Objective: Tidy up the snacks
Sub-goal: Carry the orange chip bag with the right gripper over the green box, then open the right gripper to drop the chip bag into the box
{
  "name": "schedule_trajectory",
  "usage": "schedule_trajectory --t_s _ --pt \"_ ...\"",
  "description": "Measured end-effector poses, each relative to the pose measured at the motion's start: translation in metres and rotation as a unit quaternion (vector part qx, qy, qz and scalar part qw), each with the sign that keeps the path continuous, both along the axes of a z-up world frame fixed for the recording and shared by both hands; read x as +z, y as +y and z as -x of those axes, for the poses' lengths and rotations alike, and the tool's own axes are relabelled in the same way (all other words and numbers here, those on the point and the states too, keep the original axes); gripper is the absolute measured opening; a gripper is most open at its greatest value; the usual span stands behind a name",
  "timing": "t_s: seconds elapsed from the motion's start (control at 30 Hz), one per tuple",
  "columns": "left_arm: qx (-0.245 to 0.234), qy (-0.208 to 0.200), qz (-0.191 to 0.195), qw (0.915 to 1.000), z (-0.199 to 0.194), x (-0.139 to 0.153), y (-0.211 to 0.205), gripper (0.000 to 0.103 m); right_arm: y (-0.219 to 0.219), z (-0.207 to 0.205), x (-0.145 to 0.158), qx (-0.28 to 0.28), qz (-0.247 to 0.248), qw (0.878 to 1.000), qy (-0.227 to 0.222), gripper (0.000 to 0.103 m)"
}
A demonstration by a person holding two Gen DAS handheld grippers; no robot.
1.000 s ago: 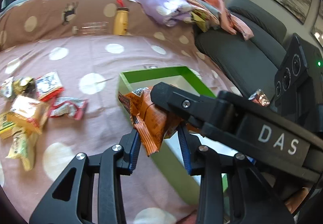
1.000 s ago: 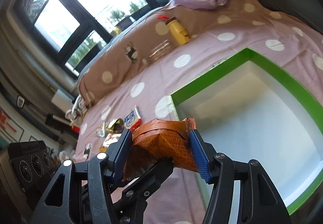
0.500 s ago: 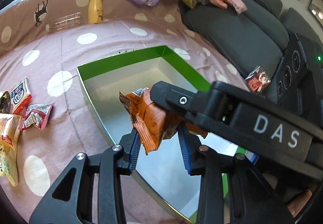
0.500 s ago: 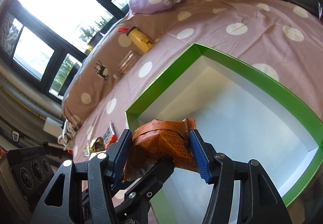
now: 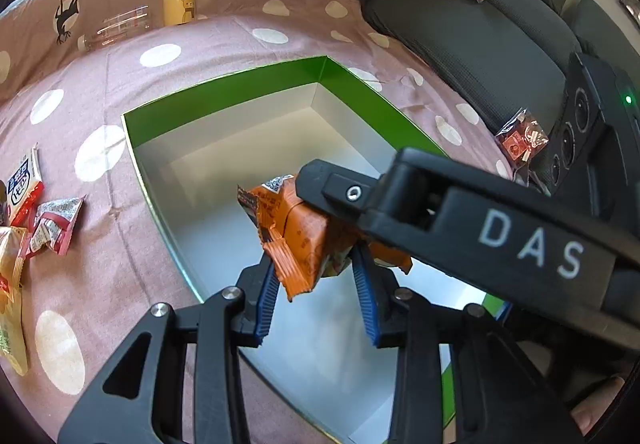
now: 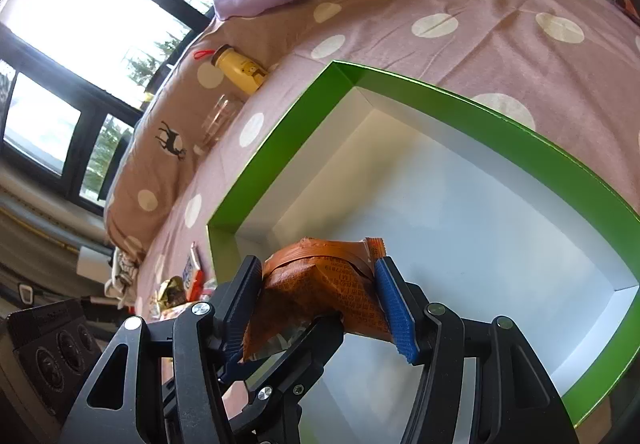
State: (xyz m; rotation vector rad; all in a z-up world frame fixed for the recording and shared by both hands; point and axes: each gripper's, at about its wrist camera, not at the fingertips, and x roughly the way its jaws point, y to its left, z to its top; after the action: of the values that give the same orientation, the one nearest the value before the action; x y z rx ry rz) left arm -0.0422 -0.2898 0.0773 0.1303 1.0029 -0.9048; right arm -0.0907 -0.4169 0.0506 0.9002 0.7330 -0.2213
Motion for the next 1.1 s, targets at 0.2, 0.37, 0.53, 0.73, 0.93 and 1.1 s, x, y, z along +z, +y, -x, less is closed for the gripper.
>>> schedule_trajectory --t_s 0.2,0.37,0.53,0.73,0.93,1.1 --pt "0.004 0.004 -0.010 0.9999 -0.001 -0.002 -0.005 0.036 -0.005 0.002 -0.003 -0.009 -0.007 1.000 0.003 0.061" --pt "0.011 0.006 -0.006 0.9999 -0.002 0.001 0.001 0.038 -0.002 0.003 0.001 -0.021 0.017 1.000 0.013 0.068" --pt "0.039 -0.008 0.010 0.9991 -0.001 0.015 0.029 0.043 0.004 0.008 0.015 -0.027 0.042 0.999 -0.008 0.085" --pt "0.113 -0.052 0.041 0.9914 -0.001 0.041 0.105 0.071 0.029 0.005 0.038 -0.009 0.094 0.995 -0.024 0.088" --pt "0.203 -0.089 0.013 0.9752 -0.008 0.043 0.189 0.087 0.076 -0.009 0.058 0.046 0.150 0.987 -0.041 0.092" --pt "0.290 -0.079 -0.003 0.9538 -0.019 0.024 0.257 0.091 0.119 -0.024 0.063 0.096 0.185 0.977 -0.050 0.093"
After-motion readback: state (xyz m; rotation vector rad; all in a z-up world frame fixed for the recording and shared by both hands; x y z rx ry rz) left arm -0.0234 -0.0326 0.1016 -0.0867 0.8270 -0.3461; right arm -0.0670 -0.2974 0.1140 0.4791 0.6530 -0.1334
